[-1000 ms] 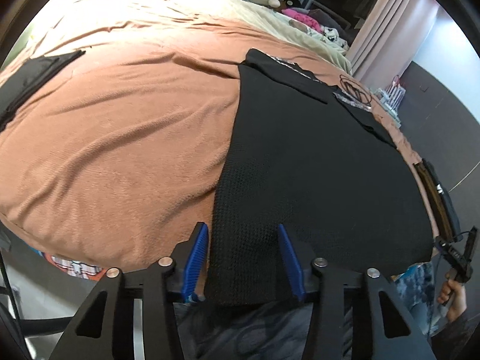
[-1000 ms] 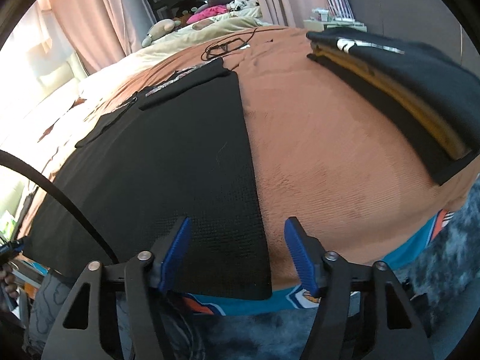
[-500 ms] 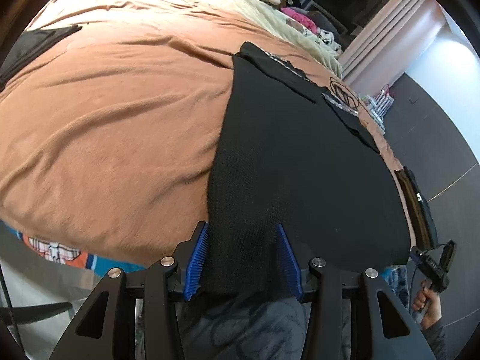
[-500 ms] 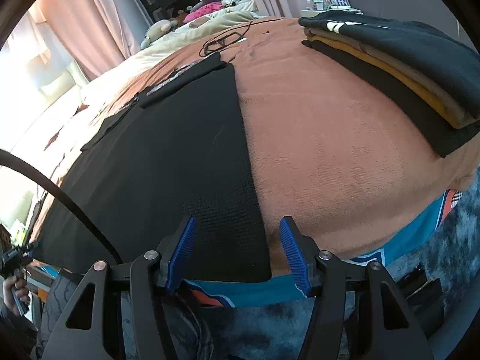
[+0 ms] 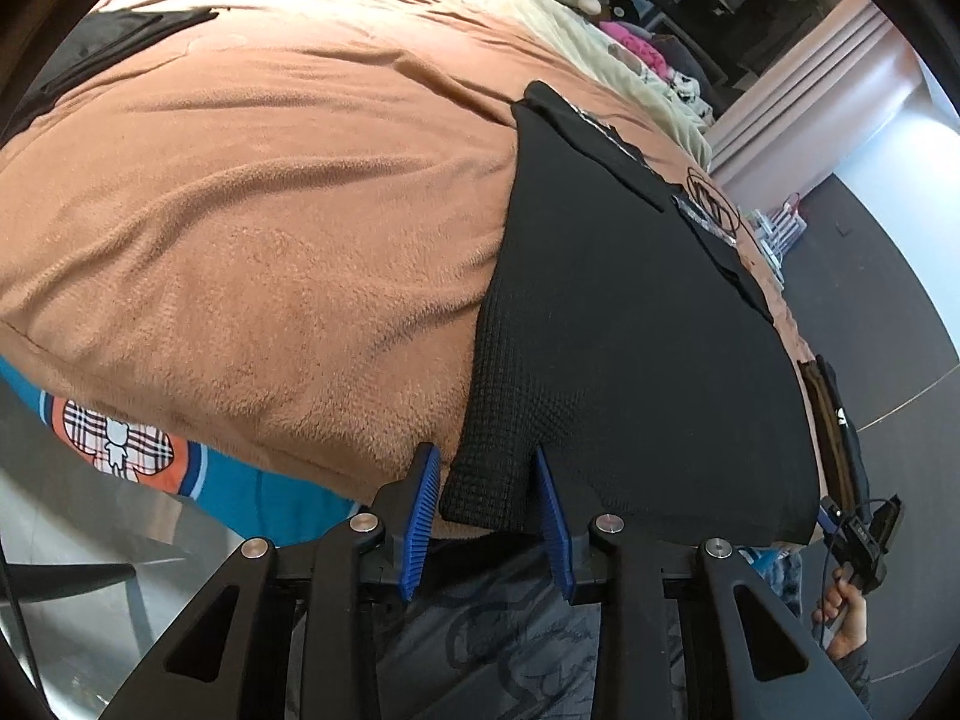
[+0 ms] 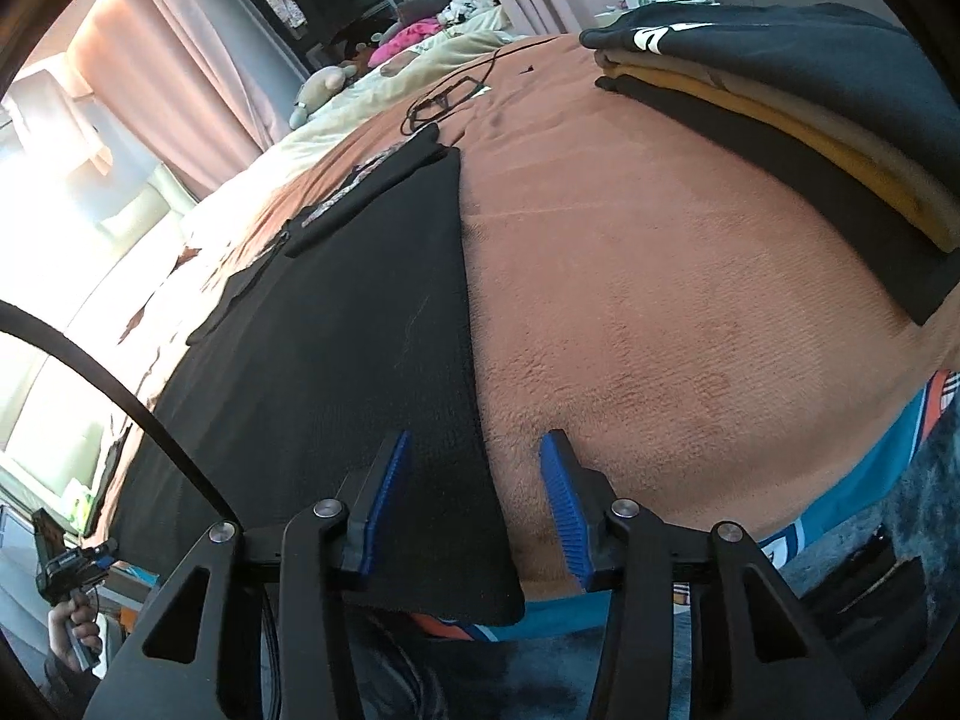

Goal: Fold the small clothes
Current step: 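Lower both open grippers onto the hem edge of the shirt, then close the right gripper on the hem while the left gripper closes on it too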

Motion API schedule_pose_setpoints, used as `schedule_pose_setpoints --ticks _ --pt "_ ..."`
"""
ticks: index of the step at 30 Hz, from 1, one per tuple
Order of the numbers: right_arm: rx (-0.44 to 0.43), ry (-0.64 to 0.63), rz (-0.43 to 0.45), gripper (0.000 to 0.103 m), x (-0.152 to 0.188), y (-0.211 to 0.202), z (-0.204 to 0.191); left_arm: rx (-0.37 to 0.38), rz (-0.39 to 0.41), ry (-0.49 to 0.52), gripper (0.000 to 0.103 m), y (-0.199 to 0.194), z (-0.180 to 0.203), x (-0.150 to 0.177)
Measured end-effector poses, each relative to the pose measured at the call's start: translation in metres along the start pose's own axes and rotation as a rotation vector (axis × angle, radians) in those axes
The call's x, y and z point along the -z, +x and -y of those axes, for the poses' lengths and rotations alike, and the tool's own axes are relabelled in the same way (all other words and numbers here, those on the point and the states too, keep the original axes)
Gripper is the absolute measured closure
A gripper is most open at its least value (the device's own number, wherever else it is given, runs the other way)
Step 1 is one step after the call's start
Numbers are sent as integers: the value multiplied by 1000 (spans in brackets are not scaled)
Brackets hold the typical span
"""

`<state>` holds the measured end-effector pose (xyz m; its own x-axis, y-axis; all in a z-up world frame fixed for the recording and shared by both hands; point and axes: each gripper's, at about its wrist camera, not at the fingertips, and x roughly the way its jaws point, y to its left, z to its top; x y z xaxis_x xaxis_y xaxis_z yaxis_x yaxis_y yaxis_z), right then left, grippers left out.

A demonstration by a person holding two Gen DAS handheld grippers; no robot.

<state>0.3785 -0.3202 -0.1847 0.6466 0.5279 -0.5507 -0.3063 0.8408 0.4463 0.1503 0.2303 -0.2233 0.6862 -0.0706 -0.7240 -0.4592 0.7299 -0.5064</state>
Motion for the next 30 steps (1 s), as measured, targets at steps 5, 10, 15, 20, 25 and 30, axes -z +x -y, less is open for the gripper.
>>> schedule_pose_setpoints --ticks 5,10,15,20,25,30 --pt "-80 34 -18 60 12 -1 6 -1 14 -22 69 -1 0 -3" --pt "-175 101 -30 60 27 3 21 14 7 -40 69 -1 0 -1" --pt "-294 135 -17 60 33 7 30 35 4 -55 69 -2 1 0" --pt "-420 164 36 60 28 -3 38 84 9 -80 68 -3 1 0" --pt "-407 205 40 60 26 6 51 116 17 -100 68 -1 3 -1" --pt "-360 261 1 60 40 32 52 123 32 -107 68 1 3 -4"
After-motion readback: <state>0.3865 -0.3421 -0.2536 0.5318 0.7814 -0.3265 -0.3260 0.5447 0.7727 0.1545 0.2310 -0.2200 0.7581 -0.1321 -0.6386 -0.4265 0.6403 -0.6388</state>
